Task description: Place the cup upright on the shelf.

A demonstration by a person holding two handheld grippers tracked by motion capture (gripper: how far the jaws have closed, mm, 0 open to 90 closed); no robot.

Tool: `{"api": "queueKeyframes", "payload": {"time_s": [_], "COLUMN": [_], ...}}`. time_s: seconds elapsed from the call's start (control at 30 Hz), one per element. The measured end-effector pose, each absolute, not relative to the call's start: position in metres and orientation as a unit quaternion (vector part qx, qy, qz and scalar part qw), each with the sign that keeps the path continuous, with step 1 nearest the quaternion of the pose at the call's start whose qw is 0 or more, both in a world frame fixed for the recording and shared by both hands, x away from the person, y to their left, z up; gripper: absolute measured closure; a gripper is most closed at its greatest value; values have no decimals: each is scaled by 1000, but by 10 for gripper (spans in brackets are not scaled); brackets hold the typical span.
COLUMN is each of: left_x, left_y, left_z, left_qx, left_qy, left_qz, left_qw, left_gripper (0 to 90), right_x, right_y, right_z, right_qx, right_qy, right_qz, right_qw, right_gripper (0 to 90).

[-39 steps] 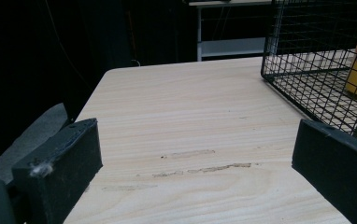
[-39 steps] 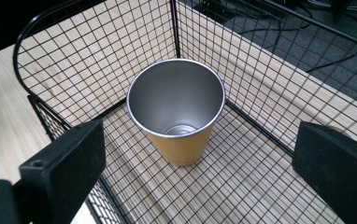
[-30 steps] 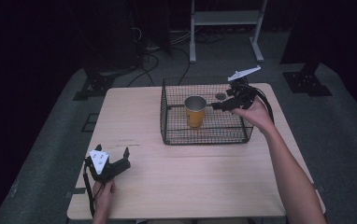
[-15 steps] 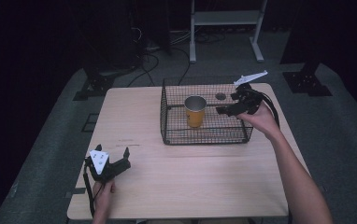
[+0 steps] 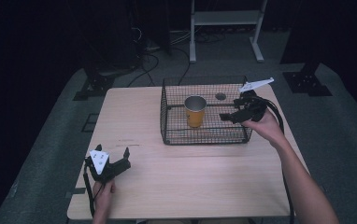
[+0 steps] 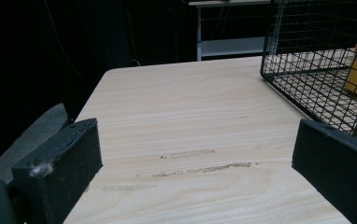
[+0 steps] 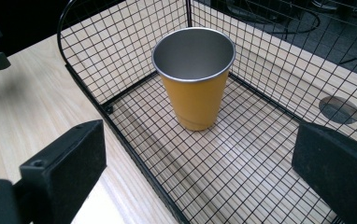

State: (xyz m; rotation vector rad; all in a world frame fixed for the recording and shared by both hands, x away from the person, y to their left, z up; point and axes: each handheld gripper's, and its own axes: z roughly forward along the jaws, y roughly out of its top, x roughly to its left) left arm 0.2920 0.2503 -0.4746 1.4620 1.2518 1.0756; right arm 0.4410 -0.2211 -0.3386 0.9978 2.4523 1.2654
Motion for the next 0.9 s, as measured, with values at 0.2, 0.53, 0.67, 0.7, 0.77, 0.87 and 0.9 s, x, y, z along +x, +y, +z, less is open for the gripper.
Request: {"api": "queueKeyframes", "payload": {"time_s": [0.2,0.53,0.67,0.7,0.77,0.87,0.9], "left_x": [292,292,292,292,292,292,292], "left_y": [250,250,250,250,250,250,250], "left_z": [-475,-475,-475,-475,-475,-475,-475], "left_qx": [592,592,592,592,592,592,591], "left_qy": [507,506,507,506,506,507,507], "left_qz": [435,435,436,436,436,436,436], "left_qw": [452,451,451,451,451,451,451], "left_gripper": [8,8,8,8,8,8,8], "right_x": [433,416,408,406,402,398,396], "right_y": [-225,-237,-242,-243,-245,-248,-249], "right_z": [-341,-348,-354,-356,-359,-365,-367], "right_qx": [333,334,333,332,333,334,335], "right_qy": [830,816,813,813,811,811,811], "right_qz": [435,461,468,469,471,472,472], "right_qw": [100,99,97,95,91,90,88], "right_gripper": [26,26,26,26,26,26,26]}}
